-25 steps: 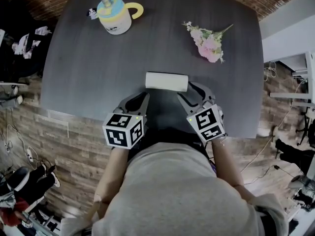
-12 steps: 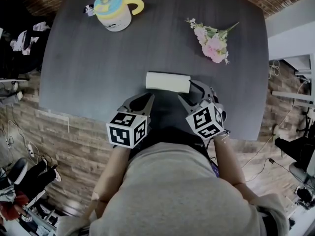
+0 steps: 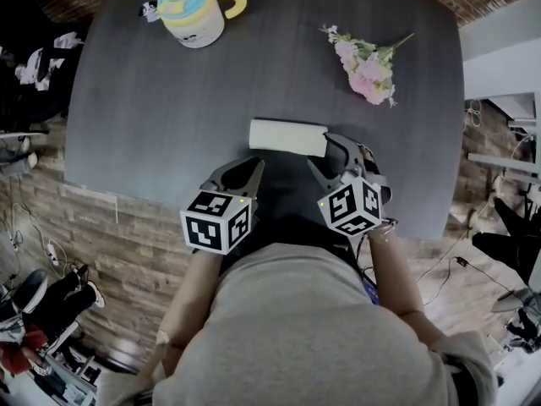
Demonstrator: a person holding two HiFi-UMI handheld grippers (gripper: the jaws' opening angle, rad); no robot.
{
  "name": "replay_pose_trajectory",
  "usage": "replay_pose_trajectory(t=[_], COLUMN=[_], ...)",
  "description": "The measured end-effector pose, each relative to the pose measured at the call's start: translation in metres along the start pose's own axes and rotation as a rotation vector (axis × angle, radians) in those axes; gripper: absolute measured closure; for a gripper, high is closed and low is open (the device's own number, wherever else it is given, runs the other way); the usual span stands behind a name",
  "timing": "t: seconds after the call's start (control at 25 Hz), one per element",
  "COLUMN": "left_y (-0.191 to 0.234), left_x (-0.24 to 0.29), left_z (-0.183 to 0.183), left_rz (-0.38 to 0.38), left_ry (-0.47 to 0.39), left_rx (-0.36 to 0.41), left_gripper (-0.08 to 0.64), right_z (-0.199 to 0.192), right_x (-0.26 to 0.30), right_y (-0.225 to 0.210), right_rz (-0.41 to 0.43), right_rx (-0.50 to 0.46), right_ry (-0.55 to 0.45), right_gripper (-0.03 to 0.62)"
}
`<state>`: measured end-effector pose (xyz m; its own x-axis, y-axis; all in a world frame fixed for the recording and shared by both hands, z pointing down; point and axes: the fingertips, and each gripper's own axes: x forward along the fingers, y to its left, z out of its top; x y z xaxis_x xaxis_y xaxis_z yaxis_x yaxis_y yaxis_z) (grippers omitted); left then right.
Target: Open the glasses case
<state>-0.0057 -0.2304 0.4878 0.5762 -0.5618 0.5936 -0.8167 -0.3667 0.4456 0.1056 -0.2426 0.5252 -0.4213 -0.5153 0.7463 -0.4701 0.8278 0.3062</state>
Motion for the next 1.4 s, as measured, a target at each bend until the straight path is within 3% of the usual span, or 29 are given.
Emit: replay_pose_trajectory(t=[0.44, 0.6, 0.8, 1.04, 1.4], left_y=[0.002, 0.002, 0.0, 0.002, 0.004], left_x=[-0.002, -0.001, 0.0, 0.003, 0.004], left_z=[0.004, 0.009, 0.013, 0.019, 0.027], left_rz=[0.006, 0.009, 0.009, 0.015, 0.019], left_ry=[-0.029, -0.045, -0.058, -0.076, -0.092], left_rx=[-0.009, -0.013, -0.013, -0.022, -0.016], left_gripper=[0.52, 0.52, 0.52, 0.52, 0.52], right_z=[0.013, 0.02, 0.024, 0.034, 0.038], right_x=[-0.01, -0.012, -0.013, -0.009, 0.008], right_y=[-0.006, -0.011, -0.018, -0.039, -0.071], right_rz=[-0.014, -0.015, 0.008, 0.011, -0.048], right_rx=[0.024, 0.003, -0.002, 0.096, 0.145], right_ry=[-0.054, -0.072, -0.081, -0.127, -0.121], right_gripper=[0.437, 0.504, 0.519, 0.527, 0.517])
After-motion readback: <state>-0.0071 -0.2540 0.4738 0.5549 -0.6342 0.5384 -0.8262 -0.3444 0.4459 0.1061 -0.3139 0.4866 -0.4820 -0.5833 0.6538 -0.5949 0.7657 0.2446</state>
